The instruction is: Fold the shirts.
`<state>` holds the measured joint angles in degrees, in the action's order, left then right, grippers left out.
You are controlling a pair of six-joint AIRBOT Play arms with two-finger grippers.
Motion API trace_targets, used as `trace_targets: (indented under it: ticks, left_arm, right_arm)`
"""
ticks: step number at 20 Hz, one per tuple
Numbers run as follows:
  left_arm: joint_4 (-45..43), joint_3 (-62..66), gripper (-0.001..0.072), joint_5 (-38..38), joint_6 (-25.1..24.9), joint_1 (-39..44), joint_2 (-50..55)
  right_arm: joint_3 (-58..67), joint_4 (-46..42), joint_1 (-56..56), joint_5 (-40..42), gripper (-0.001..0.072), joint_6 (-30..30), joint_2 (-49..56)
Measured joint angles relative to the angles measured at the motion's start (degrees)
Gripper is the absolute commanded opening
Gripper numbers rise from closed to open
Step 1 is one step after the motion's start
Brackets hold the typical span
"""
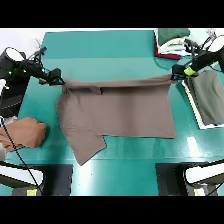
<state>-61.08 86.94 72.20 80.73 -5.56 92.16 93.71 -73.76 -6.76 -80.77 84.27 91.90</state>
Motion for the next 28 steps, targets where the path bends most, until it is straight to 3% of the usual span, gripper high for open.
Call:
trace_targets:
  ticks: [2, 6, 10, 18, 26, 28]
  left_arm:
    - [-1.18, -2.19, 0.0550, 0.28, 0.15, 0.33, 0.02]
    - [-2.10, -4.33, 0.0538, 0.81, 2.89, 0.33, -1.51]
    - [-5.70, -9.25, 0.0538, 2.34, 4.59, 0.24, -10.34]
    - [-9.31, -43.08, 0.0538, 1.07, 6.93, 0.24, -34.56]
    - [5.07, -62.47, 0.0534, -7.48, 5.11, 0.22, -40.28]
    - [7.21, -64.13, 0.0093, -10.14, 4.07, 0.22, -40.52]
  right_arm:
    - [-3.82, -0.28, 0.00, 0.74, 0.0412, -0.20, -1.01]
    - [-7.91, 3.32, -0.90, 1.09, 0.0406, -0.33, -2.73]
    - [-9.79, 5.53, -1.73, -3.13, 0.0405, -0.87, -7.78]
    - [-24.13, 6.64, 1.81, -2.12, 0.0405, -2.14, -23.74]
    - [-28.65, 6.73, 3.96, 0.87, 0.0404, -2.25, -28.28]
    - [-28.85, 6.78, 4.04, 0.90, 0.0404, -2.25, -28.48]
